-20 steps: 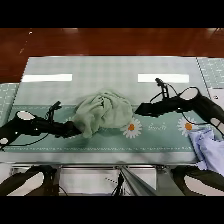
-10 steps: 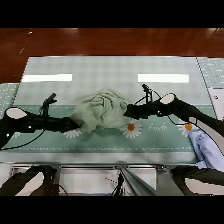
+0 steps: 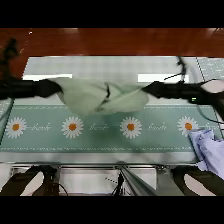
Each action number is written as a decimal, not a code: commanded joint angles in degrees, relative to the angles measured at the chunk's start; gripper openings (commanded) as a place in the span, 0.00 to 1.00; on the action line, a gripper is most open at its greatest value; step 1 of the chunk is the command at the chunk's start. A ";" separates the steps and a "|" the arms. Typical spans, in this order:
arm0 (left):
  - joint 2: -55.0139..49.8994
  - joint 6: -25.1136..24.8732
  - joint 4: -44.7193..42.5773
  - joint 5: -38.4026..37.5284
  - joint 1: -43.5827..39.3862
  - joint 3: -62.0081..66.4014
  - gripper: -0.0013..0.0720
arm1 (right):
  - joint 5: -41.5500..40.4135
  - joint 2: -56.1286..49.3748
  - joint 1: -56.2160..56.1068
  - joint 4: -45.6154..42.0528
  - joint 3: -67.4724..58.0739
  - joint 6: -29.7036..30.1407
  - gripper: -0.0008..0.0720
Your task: Fold the shirts.
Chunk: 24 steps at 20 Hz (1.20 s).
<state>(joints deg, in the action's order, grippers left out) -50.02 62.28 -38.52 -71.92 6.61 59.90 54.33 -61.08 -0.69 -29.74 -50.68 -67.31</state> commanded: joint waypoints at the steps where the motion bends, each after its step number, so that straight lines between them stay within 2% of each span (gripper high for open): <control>1: 1.42 1.68 0.00 1.73 3.28 16.41 0.05 | 7.15 11.78 9.35 -2.60 -8.37 -0.94 0.06; 6: 1.49 2.05 0.04 2.64 5.99 33.03 0.05 | 15.78 17.62 15.02 -13.03 -25.18 -7.74 0.06; 9: 2.14 2.05 0.94 2.64 5.97 40.22 0.05 | 23.26 17.73 15.15 -13.55 -32.02 -12.37 0.06; 12: 4.07 2.05 1.03 1.95 5.99 42.51 0.05 | 33.03 17.75 15.15 -12.61 -33.66 -15.13 0.06; 14: 4.92 2.14 0.96 -1.86 5.99 42.51 0.05 | 41.55 17.73 15.15 -12.96 -33.64 -16.63 0.06; 17: 4.37 7.41 0.79 -10.51 5.99 41.90 0.05 | 52.00 17.75 14.88 -15.34 -33.29 -17.68 0.06; 20: 4.04 8.11 0.79 -12.79 5.97 36.63 0.05 | 51.93 17.53 9.60 -23.71 -30.60 -17.84 0.06; 22: 4.02 8.11 0.81 -12.79 5.97 30.10 0.05 | 51.43 16.02 3.37 -27.45 -24.57 -18.78 0.06; 24: 4.02 8.04 0.81 -12.74 5.53 22.12 0.05 | 46.31 14.12 -3.48 -28.59 -15.52 -19.02 0.06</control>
<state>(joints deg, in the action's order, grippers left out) -46.00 69.78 -37.91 -83.11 12.45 90.65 103.07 -45.19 3.29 -53.82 -74.56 -85.43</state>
